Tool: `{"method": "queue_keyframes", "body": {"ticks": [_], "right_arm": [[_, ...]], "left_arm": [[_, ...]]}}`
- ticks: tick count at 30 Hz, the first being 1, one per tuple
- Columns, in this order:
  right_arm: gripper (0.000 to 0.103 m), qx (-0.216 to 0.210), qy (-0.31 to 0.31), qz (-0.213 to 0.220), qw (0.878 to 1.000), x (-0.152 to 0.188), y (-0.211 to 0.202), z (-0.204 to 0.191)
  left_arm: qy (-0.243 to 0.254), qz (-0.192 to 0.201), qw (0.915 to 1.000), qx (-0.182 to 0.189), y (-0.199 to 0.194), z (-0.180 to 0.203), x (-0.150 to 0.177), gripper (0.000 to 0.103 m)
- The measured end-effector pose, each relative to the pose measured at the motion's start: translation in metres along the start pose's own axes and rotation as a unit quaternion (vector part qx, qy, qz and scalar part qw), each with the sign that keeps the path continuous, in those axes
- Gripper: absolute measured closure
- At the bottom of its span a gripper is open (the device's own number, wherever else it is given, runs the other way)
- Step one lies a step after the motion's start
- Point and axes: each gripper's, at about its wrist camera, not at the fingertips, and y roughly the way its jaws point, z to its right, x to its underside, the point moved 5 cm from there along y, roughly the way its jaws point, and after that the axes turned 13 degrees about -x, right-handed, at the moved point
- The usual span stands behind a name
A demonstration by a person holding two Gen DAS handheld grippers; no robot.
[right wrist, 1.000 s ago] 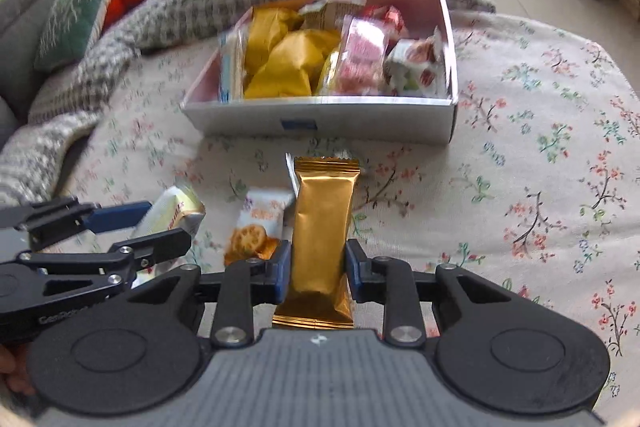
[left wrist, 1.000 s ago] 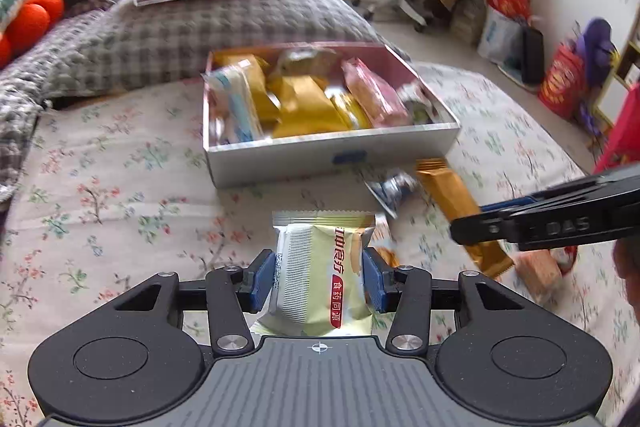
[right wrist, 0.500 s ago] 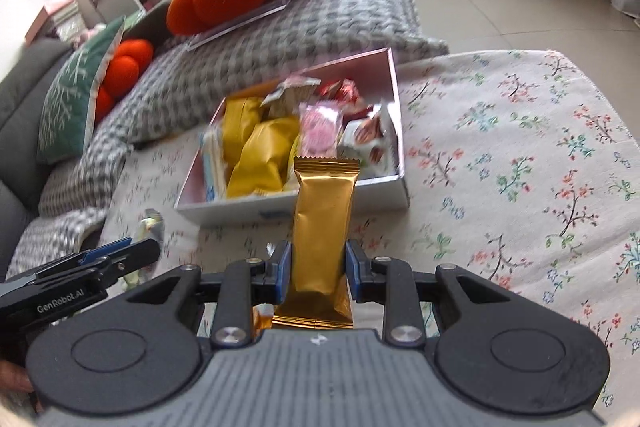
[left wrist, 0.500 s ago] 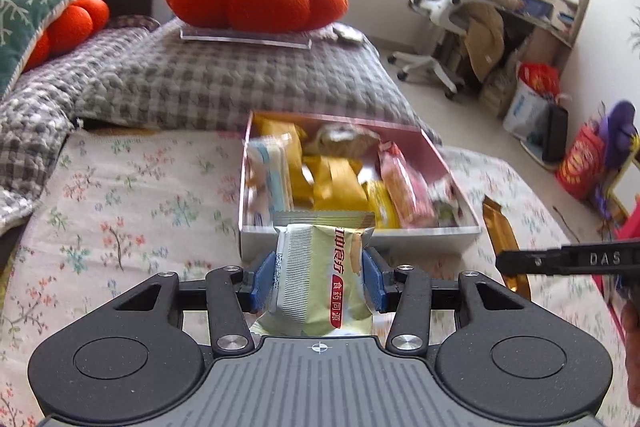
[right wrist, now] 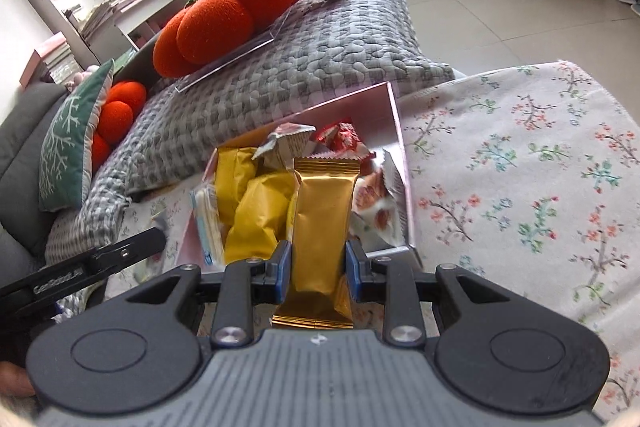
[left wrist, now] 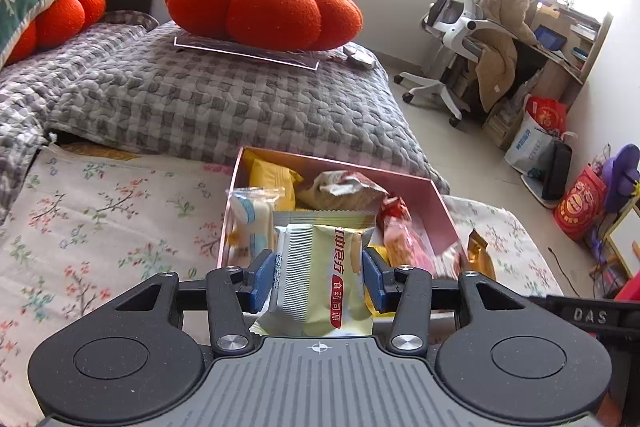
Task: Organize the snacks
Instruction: 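Carry both packets into the box and open both tools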
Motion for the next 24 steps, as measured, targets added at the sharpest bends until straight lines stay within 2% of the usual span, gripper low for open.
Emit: {"method": "queue_keyframes", "body": {"ticks": [7,17,21,22,24], "right_arm": [[0.077,-0.035,-0.004,0.003,0.999,-0.011,0.025,-0.018],[0.077,-0.032,-0.024,0.006,0.999,-0.020,0.063,-0.030],[0.071,-0.025,-0.025,0.015,0.999,-0.022,0.065,-0.030],[0.066,-0.023,-0.023,0.018,0.999,-0.023,0.064,-0.030],[0.064,-0.019,-0.019,0.027,0.999,-0.025,0.058,-0.029]], "left_arm": [[-0.011,-0.010,0.9999,-0.005,0.031,-0.003,-0.005,0.058],[-0.010,-0.001,0.9999,-0.011,0.049,-0.007,-0.011,0.058],[0.004,0.011,0.9997,-0.021,0.048,-0.004,-0.012,0.056],[0.007,0.013,0.9996,-0.023,0.046,-0.005,-0.013,0.056],[0.006,0.018,0.9995,-0.026,0.040,-0.006,-0.016,0.052]]}}
